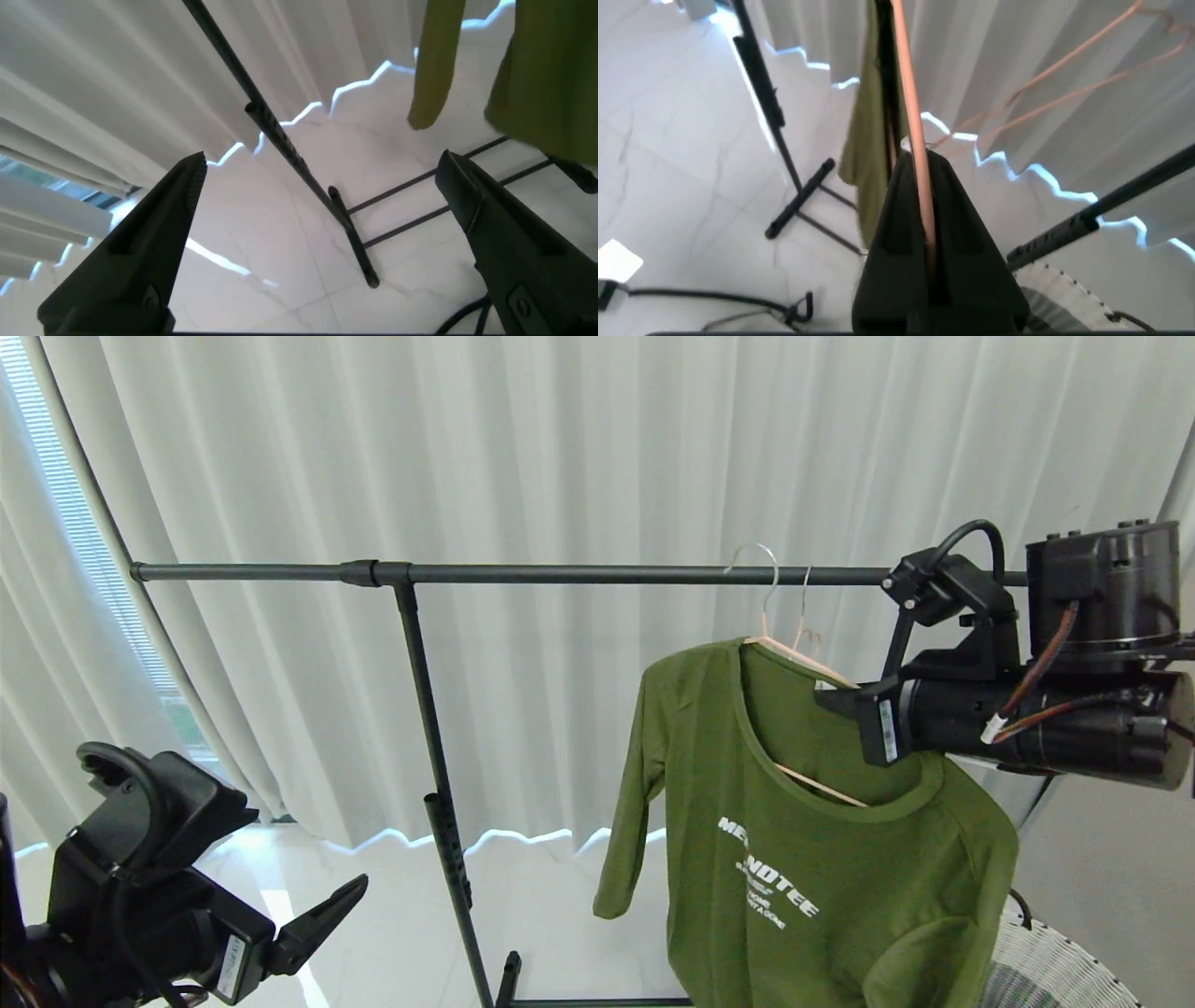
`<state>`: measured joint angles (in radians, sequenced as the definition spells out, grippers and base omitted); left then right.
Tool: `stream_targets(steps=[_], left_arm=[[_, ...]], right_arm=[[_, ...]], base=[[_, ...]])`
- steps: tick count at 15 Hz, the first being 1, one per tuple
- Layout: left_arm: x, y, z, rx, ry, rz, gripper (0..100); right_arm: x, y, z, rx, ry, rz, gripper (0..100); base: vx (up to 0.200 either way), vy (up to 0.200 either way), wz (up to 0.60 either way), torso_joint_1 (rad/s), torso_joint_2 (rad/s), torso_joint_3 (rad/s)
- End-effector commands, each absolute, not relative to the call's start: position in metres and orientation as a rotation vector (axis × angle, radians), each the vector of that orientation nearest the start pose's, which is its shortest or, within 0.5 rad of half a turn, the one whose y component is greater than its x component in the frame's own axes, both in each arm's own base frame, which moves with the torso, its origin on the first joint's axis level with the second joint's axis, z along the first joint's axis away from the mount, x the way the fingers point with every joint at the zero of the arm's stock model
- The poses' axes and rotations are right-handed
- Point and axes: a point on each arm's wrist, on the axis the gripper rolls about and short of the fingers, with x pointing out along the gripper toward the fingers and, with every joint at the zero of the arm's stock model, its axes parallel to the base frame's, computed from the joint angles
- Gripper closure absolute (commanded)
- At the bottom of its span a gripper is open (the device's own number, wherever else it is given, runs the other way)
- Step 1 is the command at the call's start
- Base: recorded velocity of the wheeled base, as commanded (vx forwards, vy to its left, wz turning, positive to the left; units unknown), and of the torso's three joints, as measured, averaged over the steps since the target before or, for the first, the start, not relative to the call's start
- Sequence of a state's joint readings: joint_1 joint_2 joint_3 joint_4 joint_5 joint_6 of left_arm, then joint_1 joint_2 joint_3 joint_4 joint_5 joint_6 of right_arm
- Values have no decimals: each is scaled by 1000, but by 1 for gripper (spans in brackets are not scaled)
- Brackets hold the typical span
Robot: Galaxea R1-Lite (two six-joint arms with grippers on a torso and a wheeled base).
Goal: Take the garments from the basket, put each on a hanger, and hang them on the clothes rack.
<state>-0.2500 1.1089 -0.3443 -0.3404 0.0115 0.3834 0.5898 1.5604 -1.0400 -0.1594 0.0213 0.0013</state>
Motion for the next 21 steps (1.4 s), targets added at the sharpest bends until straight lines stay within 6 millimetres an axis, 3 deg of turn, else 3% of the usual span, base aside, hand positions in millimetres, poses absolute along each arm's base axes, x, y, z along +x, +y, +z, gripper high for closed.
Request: stream_targets(steps=[1,4,16,21], left_arm=[[135,-34,160,434,373,-310,0],[136,-34,161,431,375,-310,0],[136,-35,159,441,379,-317,0],[134,-39,159,448,374,-349,0]], right_arm=[[253,170,238,-102,365,602,100],[259,174,239,-95,344,602,100],[266,179,235,-88,325,602,100],[269,182,228,-88,346,602,100]], base=[[0,0,0,0,0,0],[0,0,0,0,0,0],[200,0,0,4,5,2],[0,0,0,0,0,0]])
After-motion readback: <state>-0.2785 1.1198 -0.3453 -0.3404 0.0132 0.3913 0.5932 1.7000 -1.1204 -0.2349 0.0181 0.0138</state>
